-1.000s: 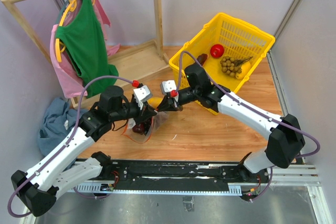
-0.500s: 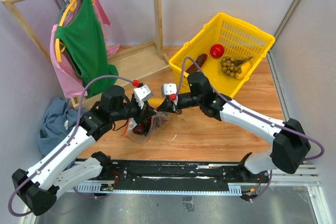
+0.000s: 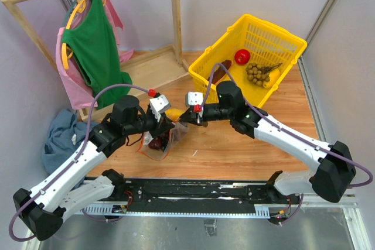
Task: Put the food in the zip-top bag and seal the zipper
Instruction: Zip the zipper food storage bag at the center of the board.
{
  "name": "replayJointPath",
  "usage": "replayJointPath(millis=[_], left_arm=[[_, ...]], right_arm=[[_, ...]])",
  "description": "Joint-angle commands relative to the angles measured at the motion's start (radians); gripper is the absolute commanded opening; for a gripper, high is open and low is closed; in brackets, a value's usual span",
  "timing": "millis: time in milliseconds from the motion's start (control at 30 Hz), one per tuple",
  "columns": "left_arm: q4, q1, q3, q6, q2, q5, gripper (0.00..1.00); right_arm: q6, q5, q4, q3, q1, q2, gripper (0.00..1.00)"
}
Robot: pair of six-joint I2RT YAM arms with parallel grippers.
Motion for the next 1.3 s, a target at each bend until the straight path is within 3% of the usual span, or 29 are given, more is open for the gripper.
replayJointPath(millis=[0,100,233,733,933,1100,1267], left_arm=[[0.034,-0.003,0.027,0.038,-0.012,0.032,0.0],[0.037,-0.003,0.019,0.048,-0.011,0.049,0.0],[0.04,-0.004,0.019,0.051,-0.008,0.072,0.0],[0.039,-0.004,0.013,0.049,-0.005,0.097,0.0],[0.039,-0.004,0.013,0.047,0.001,0.109,0.0],[0.021,-0.003,0.01,0.042,0.003,0.095,0.0],[0.005,-0.003,-0.002,0.03,-0.016,0.065,0.0]], right_arm=[[-0.121,-0.152,-0.152,0.078,-0.008,0.006,0.21],[-0.138,-0.182,-0.161,0.097,-0.002,0.037,0.31],[-0.174,-0.198,-0.229,0.161,0.014,0.116,0.37],[-0.251,-0.234,-0.328,0.224,0.036,0.263,0.38],[-0.216,-0.262,-0.254,0.223,0.041,0.29,0.3],[-0.196,-0.248,-0.227,0.216,0.04,0.292,0.01],[-0.152,-0.213,-0.169,0.185,0.034,0.252,0.01]])
